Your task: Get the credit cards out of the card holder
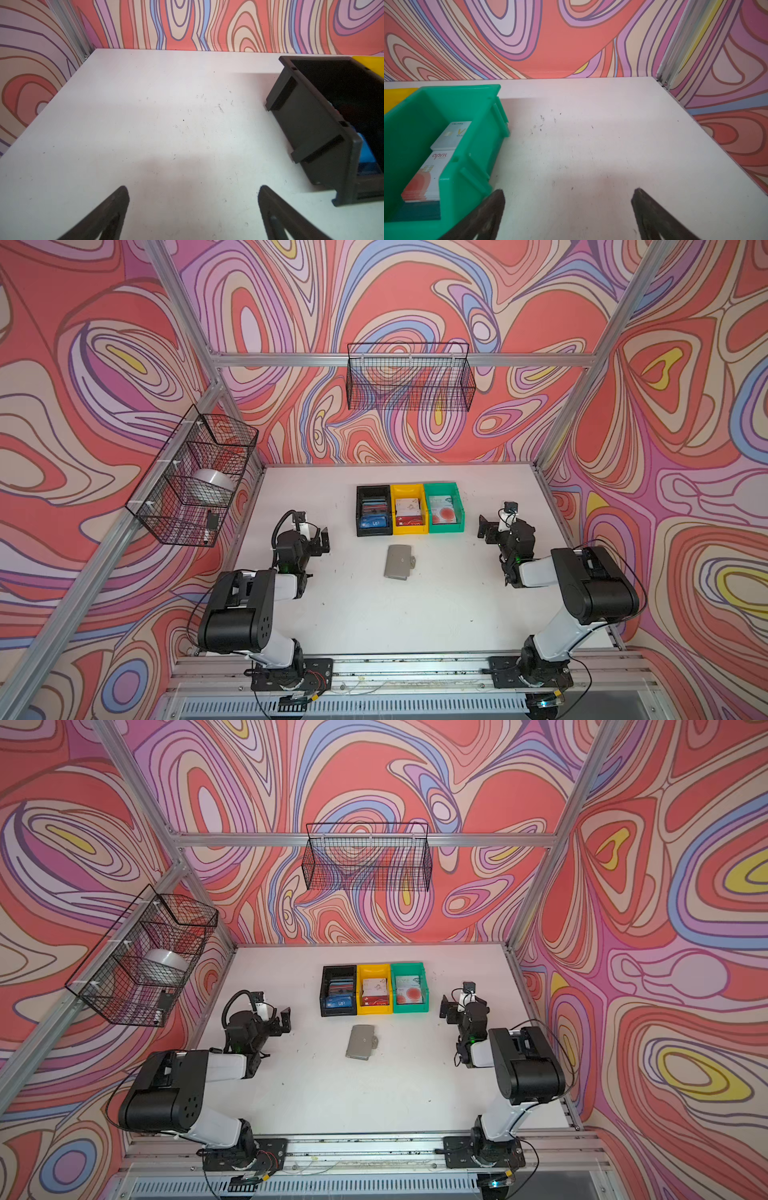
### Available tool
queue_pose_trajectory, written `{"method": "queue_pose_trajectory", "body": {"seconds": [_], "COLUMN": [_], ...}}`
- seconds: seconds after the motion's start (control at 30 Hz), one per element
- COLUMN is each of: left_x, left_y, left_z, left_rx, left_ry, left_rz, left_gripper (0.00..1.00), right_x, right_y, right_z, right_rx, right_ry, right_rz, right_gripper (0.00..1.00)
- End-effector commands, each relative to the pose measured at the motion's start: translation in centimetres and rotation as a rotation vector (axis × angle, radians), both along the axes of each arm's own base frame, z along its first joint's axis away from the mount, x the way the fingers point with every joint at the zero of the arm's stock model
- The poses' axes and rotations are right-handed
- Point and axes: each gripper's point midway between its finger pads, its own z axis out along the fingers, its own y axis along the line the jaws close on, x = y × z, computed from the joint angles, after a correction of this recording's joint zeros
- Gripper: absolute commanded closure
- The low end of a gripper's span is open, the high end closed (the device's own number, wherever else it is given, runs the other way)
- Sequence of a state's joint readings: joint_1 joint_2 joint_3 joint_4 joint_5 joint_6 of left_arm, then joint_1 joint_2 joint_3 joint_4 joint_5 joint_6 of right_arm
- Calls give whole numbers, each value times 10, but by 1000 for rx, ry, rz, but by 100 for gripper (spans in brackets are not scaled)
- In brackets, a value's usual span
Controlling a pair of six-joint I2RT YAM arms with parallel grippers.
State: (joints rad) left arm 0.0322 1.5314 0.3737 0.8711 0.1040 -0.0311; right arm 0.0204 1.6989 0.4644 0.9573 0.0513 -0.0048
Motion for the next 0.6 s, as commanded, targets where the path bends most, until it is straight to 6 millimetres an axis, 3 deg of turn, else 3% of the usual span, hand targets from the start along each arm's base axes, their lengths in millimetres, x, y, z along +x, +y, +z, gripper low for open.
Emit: {"method": "queue_pose_trajectory", "body": {"seconds": [0.0,0.13,0.23,0.3,0.43,0.5,0.57], "left_x": [1,1,-3,-7,-13,-15,-18], "left_y": [-2,-5,-14,-17,-28,-40,-60], "left_z": [1,2,16,29,63,78,86], "left_rx": [13,13,29,40,5,-65,-118], "left_ry": [-9,-14,-31,-31,-41,-55,-59], "left_rz": [-17,-31,-71,-85,-123,-157,-212], "left_gripper": [0,0,0,0,2,8,22], "right_x": [0,0,1,0,-1,0,1], "right_y": [-2,-3,-2,-3,1,0,4], "right_z": [-4,-4,-4,-3,5,14,28], "right_rx": [11,11,14,11,-2,1,-9], "right_ry": [8,8,7,5,-7,6,37], "right_rz": [-3,-5,-4,-6,18,12,33], "right_gripper": [1,2,2,17,32,33,39]}}
